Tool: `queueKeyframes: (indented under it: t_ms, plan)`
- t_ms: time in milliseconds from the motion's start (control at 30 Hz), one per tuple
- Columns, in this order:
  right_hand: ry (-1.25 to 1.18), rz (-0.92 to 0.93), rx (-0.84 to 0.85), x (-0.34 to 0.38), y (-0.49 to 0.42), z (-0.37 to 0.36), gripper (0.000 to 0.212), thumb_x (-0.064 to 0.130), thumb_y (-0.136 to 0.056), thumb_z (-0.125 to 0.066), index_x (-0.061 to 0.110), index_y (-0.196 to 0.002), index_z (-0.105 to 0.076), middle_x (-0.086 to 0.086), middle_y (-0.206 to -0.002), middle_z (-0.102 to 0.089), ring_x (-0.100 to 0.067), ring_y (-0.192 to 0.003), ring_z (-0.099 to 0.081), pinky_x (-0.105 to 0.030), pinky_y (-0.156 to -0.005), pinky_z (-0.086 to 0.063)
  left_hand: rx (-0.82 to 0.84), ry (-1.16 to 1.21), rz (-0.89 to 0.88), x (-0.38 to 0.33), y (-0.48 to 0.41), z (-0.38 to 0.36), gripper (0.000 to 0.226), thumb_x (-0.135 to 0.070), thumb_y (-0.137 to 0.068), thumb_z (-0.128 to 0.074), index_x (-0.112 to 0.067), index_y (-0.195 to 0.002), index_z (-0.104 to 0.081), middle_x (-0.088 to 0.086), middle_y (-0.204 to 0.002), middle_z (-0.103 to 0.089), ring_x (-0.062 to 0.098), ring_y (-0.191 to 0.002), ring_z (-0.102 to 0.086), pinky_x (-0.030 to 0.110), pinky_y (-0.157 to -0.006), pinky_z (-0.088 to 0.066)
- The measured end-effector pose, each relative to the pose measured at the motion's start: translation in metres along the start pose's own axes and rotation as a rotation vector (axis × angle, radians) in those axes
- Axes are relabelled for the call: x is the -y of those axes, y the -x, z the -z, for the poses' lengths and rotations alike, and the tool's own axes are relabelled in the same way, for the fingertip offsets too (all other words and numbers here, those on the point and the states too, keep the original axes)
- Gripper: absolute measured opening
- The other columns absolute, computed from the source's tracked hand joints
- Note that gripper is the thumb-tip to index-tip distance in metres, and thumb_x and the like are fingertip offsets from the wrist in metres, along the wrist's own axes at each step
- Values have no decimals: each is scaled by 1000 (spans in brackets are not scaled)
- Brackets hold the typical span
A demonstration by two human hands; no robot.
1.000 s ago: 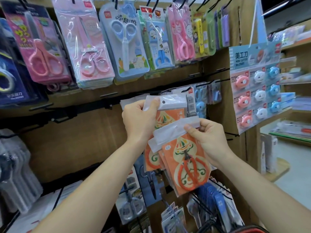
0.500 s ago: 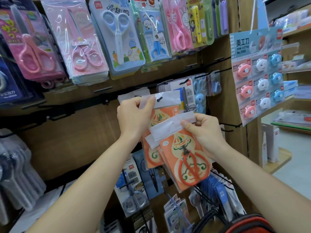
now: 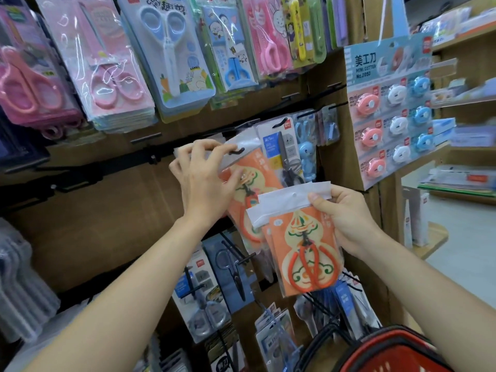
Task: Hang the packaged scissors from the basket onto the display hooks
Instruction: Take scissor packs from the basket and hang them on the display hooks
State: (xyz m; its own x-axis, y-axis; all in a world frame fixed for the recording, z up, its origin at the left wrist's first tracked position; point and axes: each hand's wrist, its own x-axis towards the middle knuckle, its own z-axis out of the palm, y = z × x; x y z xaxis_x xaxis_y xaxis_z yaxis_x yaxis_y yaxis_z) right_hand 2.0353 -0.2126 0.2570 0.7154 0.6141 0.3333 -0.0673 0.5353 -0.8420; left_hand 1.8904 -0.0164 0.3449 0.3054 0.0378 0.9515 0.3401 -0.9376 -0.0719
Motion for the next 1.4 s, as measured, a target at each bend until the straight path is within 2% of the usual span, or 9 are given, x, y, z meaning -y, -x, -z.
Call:
queueKeyframes:
  t_ms: [167,333,467,533,667,833,1067,1233,1400]
  plan:
    - [35,-17,5,3,5,1,14,6,-99,-62,5,-109,-71,-18,-94,-78,-27,-78,-78,-31,-60,-62,130,-53,83,29,-7,-16,45,-34,-86,-80,-31,-129,-67,-1,-122,-59,24,-117,-43,33,-91,-22]
    - [54,-30,15,10,4,-4,17,8,-98,-64,6,-112,-72,-19,-97,-78,-30,-83,-78,-34,-63,-64,341,-63,265,53,-17,-27,66,-18,-87,-76,-32,-148,-54,3,-148,-49,29,-141,-33,51,-115,-30]
    - [68,-14,16,17,-1,-9,16,8,-97,-65,3,-110,-73,-22,-97,-77,-32,-83,-78,-37,-66,-64,511,110,401,64,-20,-26,87,-16,-87,-75,-27,-162,-32,2,-166,-33,27,-153,-25,44,-124,-28]
    - [65,-8,4,20,-4,-11,14,8,-97,-65,2,-108,-73,-22,-96,-77,-32,-83,-78,-40,-67,-64,439,189,443,52,-12,-14,82,-17,-89,-74,-23,-161,-34,4,-167,-32,26,-154,-24,42,-126,-25]
    - [54,17,6,24,-8,-14,12,6,-97,-65,4,-106,-73,-19,-94,-78,-30,-83,-78,-36,-67,-64,258,496,489,9,16,22,35,-24,-96,-67,-21,-130,-66,-4,-129,-67,12,-117,-61,43,-103,-51]
    - [-5,1,43,16,-10,-17,13,5,-97,-64,3,-108,-72,-18,-93,-78,-29,-82,-78,-36,-66,-63,735,892,571,-26,29,47,38,-26,-97,-70,-23,-134,-64,-5,-121,-75,11,-112,-71,33,-97,-56]
    - [56,66,-12,7,-11,-12,11,6,-98,-65,7,-102,-74,-18,-95,-78,-29,-84,-76,-43,-76,-65,655,861,632,-34,34,47,27,-28,-78,-85,-15,-102,-82,2,-98,-81,23,-96,-77,44,-88,-59]
    - [168,43,-159,13,-22,7,14,2,-95,-64,9,-91,-76,-23,-92,-75,-40,-89,-73,-51,-83,-59,516,844,692,-30,24,56,5,-15,-91,-77,-12,-93,-81,11,-91,-79,35,-88,-77,57,-83,-61]
    - [375,81,179,17,-22,-1,15,3,-92,-72,12,-102,-78,-19,-103,-76,-27,-89,-73,-44,-85,-58,506,792,636,-26,1,58,8,-20,-94,-75,-14,-94,-80,9,-94,-79,33,-83,-77,67,-77,-59]
